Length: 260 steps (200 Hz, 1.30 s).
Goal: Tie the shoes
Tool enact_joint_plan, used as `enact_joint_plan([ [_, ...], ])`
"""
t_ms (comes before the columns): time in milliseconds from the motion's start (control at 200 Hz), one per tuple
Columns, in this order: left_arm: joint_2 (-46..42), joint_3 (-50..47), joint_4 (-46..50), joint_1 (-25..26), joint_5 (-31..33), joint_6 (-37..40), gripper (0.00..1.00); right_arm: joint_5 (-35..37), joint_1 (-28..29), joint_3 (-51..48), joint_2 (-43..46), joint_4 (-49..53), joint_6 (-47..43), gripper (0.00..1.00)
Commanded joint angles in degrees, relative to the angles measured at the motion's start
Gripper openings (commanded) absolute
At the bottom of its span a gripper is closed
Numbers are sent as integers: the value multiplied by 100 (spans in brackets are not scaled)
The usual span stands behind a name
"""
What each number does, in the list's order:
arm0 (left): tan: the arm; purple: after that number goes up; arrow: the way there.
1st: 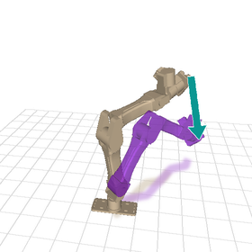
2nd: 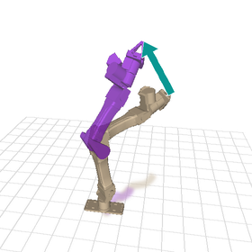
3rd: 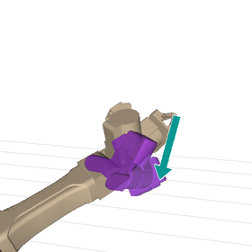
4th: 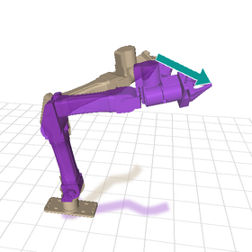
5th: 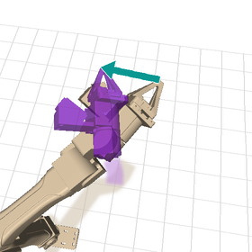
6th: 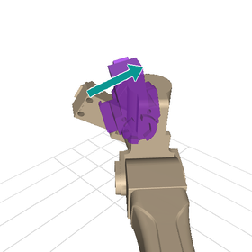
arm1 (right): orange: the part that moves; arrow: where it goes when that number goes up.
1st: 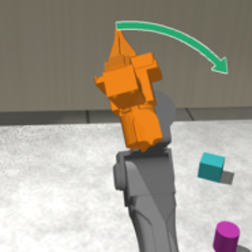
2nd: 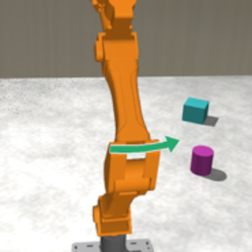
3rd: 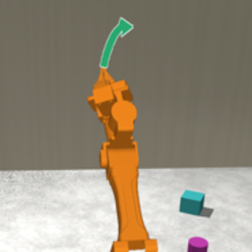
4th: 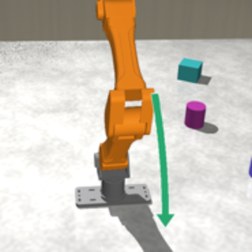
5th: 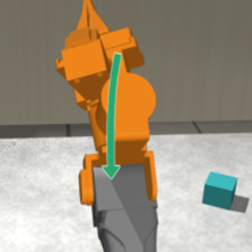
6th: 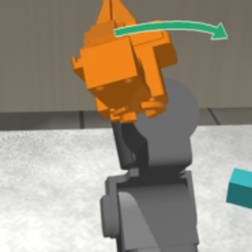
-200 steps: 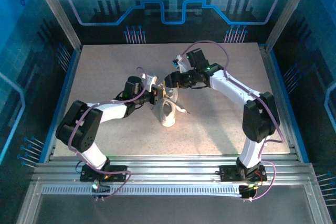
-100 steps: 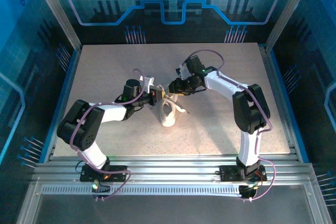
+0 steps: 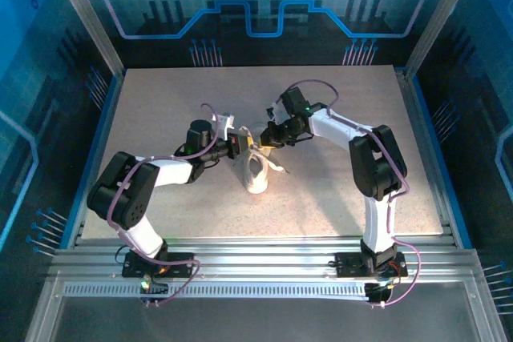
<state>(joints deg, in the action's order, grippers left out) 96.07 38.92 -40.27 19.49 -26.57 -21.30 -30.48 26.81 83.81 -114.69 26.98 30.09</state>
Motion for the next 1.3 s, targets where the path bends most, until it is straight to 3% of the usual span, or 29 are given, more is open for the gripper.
enact_joint_plan([
  [0, 78, -133, -386, -119, -155, -201, 6, -157, -44, -159, 219, -226, -136, 0],
  [180, 13, -361, -498, -216, -152, -271, 28, -116, -35, -434, 504, -688, -470, 0],
  [370, -338, -540, -209, -364, -159, -103, 38, -49, -27, -461, 543, -729, -832, 0],
  [560, -1133, -615, 826, -648, -146, 526, 45, 10, 8, -646, 707, -949, -1043, 0],
  [710, -1804, -311, 2271, -842, -48, 1455, 46, 3, 33, -664, 711, -916, -1267, 0],
  [906, -2069, 457, 3637, -829, -442, 2793, 44, -89, 35, -734, 744, -1010, -1404, 0],
  [1011, -1893, 980, 4453, -495, -497, 3846, 44, -210, 13, -786, 741, -1114, -1479, 0],
  [1161, -1371, 1672, 5537, 110, -45, 5586, 44, -492, -92, -894, 726, -1368, -1460, 0],
  [1296, -858, 2119, 5923, 404, 312, 6495, 43, -835, -211, -1065, 710, -1767, -1274, 0],
])
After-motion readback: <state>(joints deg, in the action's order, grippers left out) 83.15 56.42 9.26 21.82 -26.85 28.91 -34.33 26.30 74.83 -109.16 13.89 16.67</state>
